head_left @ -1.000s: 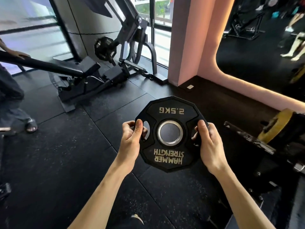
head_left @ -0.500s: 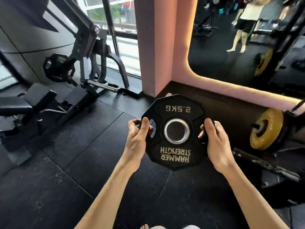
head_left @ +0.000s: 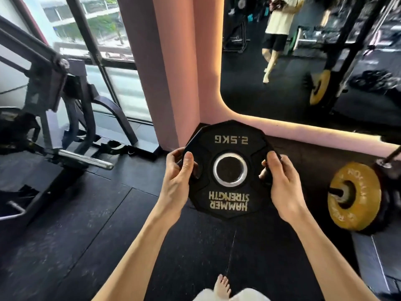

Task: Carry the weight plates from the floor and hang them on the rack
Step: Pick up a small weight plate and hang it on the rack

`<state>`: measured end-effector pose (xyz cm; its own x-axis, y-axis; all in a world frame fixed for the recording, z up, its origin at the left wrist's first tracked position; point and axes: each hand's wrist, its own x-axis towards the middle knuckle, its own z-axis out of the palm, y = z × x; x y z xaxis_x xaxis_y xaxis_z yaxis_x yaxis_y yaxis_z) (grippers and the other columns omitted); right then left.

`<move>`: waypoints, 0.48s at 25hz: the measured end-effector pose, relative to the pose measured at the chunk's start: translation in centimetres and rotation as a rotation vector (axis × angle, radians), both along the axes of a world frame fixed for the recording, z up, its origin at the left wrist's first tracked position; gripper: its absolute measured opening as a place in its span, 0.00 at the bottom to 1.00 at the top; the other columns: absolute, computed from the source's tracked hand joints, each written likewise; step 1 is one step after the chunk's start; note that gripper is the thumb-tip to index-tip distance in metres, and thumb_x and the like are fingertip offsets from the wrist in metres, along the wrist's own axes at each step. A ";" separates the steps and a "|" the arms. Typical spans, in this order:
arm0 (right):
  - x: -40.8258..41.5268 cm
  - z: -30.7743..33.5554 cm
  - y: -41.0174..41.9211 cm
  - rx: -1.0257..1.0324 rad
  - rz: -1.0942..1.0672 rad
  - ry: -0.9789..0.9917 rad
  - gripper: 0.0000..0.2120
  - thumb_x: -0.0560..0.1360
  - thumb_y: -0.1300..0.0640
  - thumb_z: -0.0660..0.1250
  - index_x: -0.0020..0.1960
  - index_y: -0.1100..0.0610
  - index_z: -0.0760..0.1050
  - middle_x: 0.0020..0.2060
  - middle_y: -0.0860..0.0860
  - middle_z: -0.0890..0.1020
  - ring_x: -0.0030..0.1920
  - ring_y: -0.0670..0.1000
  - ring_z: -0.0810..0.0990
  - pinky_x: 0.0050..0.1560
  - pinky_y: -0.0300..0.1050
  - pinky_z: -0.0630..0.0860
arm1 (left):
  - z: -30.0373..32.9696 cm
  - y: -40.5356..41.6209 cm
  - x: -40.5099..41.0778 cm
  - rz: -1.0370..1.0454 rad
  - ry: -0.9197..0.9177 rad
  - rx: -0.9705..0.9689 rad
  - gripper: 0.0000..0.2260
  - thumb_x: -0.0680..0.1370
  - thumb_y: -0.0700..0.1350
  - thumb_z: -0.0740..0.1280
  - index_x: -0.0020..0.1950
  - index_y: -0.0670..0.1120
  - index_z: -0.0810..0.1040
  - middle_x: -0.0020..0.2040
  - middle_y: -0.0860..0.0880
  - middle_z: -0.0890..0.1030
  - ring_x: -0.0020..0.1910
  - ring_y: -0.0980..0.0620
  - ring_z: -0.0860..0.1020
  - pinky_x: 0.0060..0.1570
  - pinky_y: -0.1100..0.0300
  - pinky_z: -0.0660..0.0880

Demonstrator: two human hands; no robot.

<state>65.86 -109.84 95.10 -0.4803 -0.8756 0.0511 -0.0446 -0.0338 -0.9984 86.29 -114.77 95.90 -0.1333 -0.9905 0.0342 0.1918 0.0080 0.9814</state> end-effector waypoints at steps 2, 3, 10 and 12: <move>-1.5 0.8 -5.4 -0.015 -0.023 -0.004 0.16 0.81 0.45 0.60 0.45 0.57 0.74 0.31 0.48 0.77 0.32 0.42 0.76 0.34 0.35 0.73 | 0.9 -5.7 -1.7 -0.005 0.004 -0.004 0.08 0.83 0.48 0.59 0.59 0.48 0.71 0.42 0.54 0.79 0.41 0.61 0.78 0.43 0.67 0.76; -2.3 1.1 -8.1 -0.027 -0.034 -0.002 0.16 0.81 0.46 0.60 0.45 0.58 0.73 0.31 0.50 0.76 0.31 0.42 0.76 0.34 0.36 0.73 | 1.2 -8.5 -2.6 -0.015 0.013 -0.016 0.08 0.83 0.48 0.59 0.59 0.48 0.72 0.42 0.55 0.80 0.41 0.61 0.79 0.42 0.68 0.76; -6.8 0.9 -26.2 -0.081 -0.171 0.071 0.14 0.81 0.45 0.59 0.46 0.53 0.76 0.35 0.48 0.78 0.37 0.45 0.77 0.44 0.45 0.75 | 0.5 -29.7 -8.0 -0.150 0.037 -0.053 0.08 0.82 0.52 0.61 0.57 0.51 0.73 0.43 0.52 0.77 0.45 0.55 0.75 0.51 0.56 0.74; -8.2 0.5 -31.4 -0.109 -0.230 0.073 0.14 0.80 0.42 0.60 0.44 0.49 0.76 0.35 0.47 0.79 0.40 0.46 0.77 0.49 0.48 0.74 | 0.3 -35.9 -9.8 -0.223 0.065 -0.054 0.09 0.82 0.51 0.61 0.59 0.49 0.73 0.43 0.54 0.78 0.46 0.54 0.76 0.55 0.51 0.75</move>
<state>57.64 -141.22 95.61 -0.6580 -0.7311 0.1804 -0.1350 -0.1212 -0.9834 76.47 -150.71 96.20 -0.3443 -0.9333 0.1020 0.2572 0.0107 0.9663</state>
